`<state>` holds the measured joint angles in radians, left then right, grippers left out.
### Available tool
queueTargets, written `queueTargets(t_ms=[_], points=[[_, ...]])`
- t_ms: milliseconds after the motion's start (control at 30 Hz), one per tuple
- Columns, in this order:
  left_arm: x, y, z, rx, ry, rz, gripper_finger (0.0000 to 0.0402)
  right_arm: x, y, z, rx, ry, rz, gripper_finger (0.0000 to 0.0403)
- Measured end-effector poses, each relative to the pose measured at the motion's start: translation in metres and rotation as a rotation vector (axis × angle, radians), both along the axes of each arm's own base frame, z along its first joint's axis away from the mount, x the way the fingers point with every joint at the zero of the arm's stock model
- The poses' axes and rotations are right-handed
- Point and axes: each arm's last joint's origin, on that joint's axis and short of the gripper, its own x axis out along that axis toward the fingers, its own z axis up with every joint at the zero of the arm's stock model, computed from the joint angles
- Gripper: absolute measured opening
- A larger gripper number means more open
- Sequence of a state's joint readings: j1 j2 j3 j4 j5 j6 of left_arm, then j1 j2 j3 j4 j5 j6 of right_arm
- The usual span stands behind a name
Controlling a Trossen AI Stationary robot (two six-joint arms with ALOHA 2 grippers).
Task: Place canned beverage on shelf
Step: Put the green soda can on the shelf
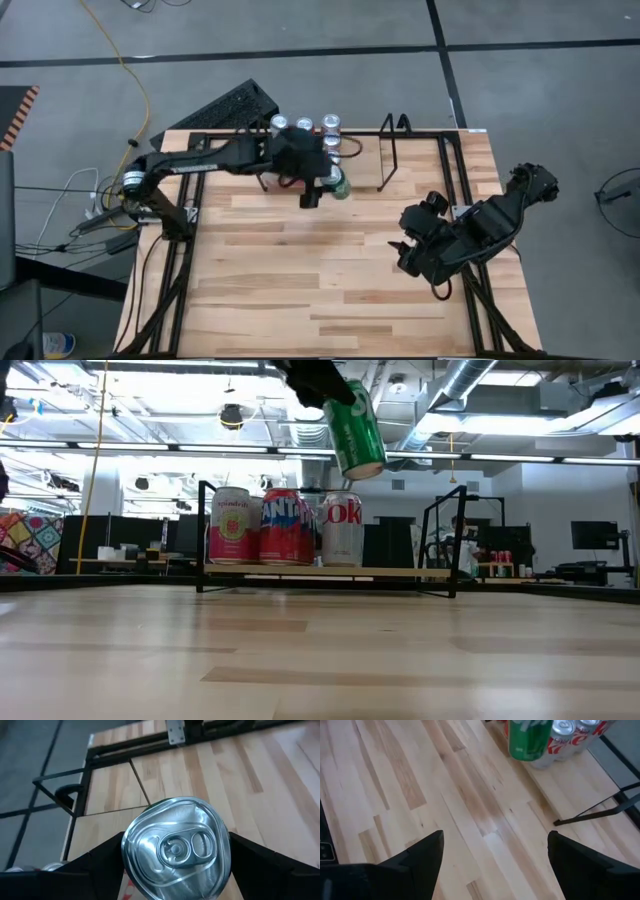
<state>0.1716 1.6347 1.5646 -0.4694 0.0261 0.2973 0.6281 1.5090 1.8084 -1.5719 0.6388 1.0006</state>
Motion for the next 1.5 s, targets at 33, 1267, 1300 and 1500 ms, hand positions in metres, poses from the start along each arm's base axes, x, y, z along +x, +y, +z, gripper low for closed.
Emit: queueTargets(t_ms=[33, 1267, 1300, 1500], points=[[0.006, 0.003, 0.002, 0.004, 0.010, -0.007, 0.0282, 0.000, -0.001, 0.000, -0.004, 0.002, 0.006, 0.0329], [0.113, 0.136, -0.086, 0.166, 0.218, -0.453, 0.0282, -0.014, 0.024, -0.023, 0.053, 0.017, -0.034, 0.0329], [0.112, 0.138, -0.086, 0.172, 0.222, -0.447, 0.0282, -0.014, 0.025, -0.027, 0.051, 0.022, -0.047, 0.0329], [0.106, 0.145, -0.073, 0.219, 0.199, -0.431, 0.0282, -0.016, 0.027, -0.036, 0.055, 0.026, -0.081, 0.0329]])
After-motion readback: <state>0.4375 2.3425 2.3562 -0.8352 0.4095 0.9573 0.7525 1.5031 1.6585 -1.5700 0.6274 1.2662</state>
